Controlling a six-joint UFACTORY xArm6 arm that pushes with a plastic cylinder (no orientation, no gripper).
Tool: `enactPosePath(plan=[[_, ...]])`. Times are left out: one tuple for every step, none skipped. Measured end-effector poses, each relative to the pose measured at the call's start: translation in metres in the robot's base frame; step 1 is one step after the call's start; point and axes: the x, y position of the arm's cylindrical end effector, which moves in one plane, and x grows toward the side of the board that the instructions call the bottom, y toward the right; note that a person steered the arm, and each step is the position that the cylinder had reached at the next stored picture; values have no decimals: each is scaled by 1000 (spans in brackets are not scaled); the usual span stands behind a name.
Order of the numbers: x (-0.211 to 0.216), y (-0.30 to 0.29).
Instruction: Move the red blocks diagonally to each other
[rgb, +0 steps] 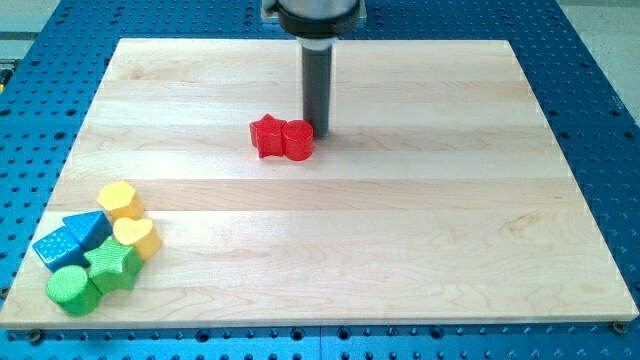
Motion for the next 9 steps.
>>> enactPosePath(plan=[[-9,-14],[3,14],[36,61],[69,84],[80,45],[53,-12],[23,-50],[19,-45],[19,-22]])
